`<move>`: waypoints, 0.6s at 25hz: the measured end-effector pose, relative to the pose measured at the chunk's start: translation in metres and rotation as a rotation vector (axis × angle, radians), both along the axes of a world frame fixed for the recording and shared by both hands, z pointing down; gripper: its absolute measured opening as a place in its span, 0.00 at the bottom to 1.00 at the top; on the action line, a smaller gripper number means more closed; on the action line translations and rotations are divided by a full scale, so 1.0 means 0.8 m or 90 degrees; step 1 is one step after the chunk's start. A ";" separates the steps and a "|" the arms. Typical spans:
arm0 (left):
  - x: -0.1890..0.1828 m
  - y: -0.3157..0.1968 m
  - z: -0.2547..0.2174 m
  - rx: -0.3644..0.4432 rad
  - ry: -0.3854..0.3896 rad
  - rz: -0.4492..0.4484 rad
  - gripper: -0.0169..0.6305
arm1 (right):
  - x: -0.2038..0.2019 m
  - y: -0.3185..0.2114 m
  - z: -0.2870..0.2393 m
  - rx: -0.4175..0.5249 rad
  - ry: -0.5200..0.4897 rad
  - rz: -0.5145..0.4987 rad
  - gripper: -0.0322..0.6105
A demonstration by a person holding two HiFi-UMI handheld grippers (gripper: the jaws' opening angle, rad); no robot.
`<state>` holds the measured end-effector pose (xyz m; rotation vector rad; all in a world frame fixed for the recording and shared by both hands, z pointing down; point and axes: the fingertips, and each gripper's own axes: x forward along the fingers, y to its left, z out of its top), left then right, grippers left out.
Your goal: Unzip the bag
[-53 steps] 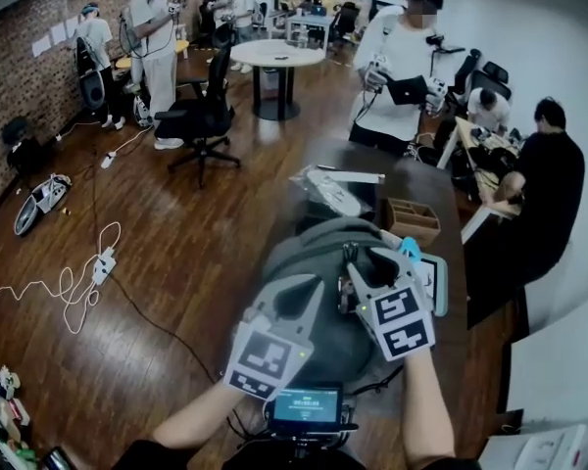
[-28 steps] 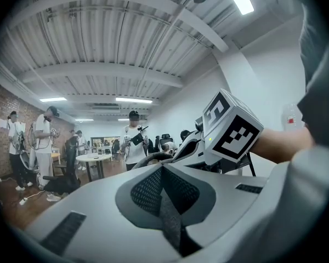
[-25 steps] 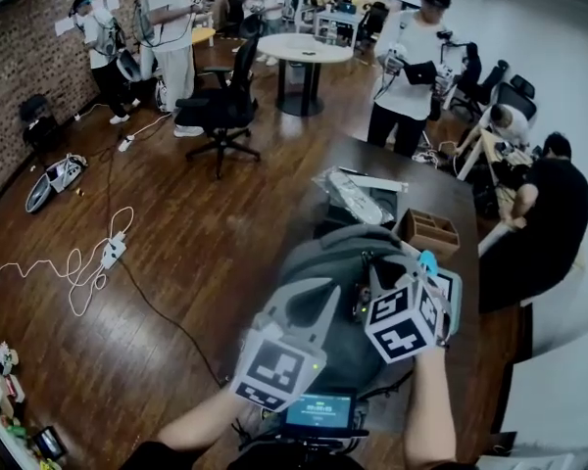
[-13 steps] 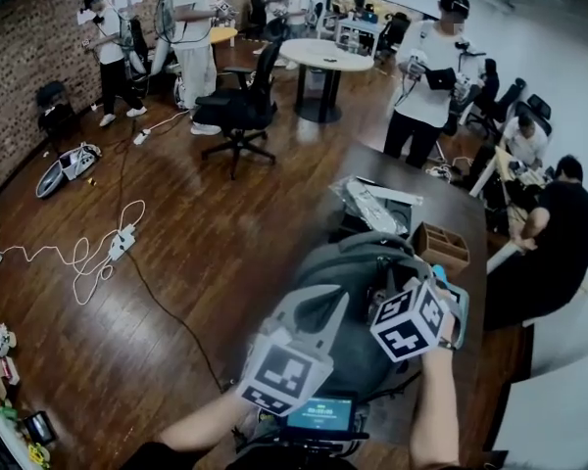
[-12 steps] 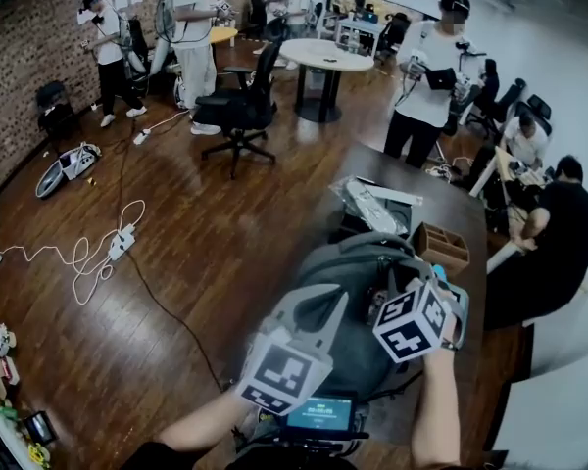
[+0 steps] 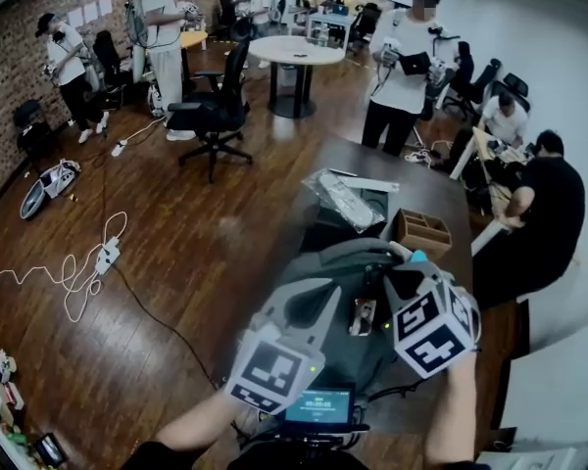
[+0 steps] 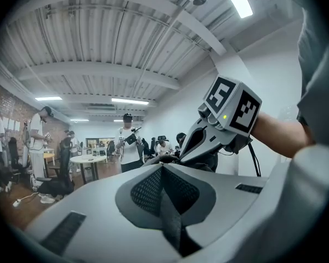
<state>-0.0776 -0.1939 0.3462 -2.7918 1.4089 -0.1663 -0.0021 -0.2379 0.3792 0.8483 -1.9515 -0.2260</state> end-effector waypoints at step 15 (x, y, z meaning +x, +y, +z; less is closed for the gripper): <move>0.036 0.027 -0.069 0.050 -0.014 0.053 0.02 | 0.023 0.099 -0.026 -0.100 0.068 -0.158 0.07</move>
